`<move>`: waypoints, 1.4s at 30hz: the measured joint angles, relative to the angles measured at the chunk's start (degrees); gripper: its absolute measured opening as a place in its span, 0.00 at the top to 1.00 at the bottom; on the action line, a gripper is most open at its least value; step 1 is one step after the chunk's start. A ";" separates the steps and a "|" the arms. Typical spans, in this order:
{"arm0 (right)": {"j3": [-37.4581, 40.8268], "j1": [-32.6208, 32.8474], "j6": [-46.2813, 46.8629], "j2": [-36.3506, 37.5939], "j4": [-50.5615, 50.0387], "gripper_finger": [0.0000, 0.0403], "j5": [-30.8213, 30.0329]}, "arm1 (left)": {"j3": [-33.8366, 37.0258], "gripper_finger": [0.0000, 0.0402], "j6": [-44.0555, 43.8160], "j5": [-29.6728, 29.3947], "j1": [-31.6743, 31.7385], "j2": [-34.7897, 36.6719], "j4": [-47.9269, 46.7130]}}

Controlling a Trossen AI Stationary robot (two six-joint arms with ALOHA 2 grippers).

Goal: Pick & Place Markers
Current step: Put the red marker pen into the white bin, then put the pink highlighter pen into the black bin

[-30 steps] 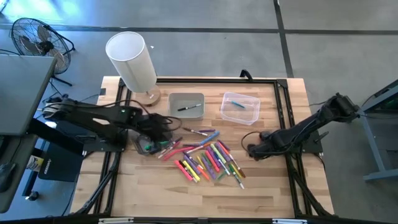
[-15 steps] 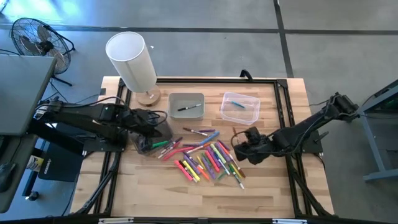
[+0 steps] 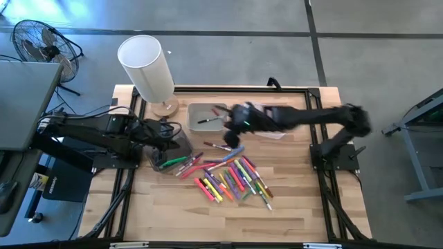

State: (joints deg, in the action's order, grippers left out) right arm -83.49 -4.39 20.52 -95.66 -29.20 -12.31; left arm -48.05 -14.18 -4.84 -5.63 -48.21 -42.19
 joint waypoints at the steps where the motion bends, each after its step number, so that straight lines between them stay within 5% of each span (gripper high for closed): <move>1: -3.05 -1.35 -3.09 -3.16 -0.61 0.96 1.63 | 0.00 1.00 0.48 -0.01 0.01 -0.02 -0.15; 10: -27.21 -9.75 -17.25 -28.30 -16.61 0.94 8.32 | -0.02 1.00 1.05 -0.75 0.02 0.04 -6.64; 17: -35.85 -11.52 -18.21 -36.13 -22.75 0.90 9.27 | -0.02 1.00 0.84 -0.89 0.02 0.02 -8.95; 27: -35.93 -11.47 -17.72 -35.56 -25.43 0.69 4.89 | -0.03 0.99 -1.58 -3.51 0.00 -0.49 -6.45; 34: -35.19 -10.81 -13.01 -29.20 -31.62 0.67 4.67 | -0.04 0.78 -2.63 -8.40 0.00 -1.00 -3.34; 42: -15.23 -2.73 -5.45 -10.79 -27.52 0.78 -3.56 | -0.04 0.63 -0.57 -9.99 -0.09 -2.69 2.18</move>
State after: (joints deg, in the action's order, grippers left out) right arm -98.72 -7.12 15.07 -106.45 -56.72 -15.87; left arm -48.10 -14.75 -14.83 -5.72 -50.89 -40.01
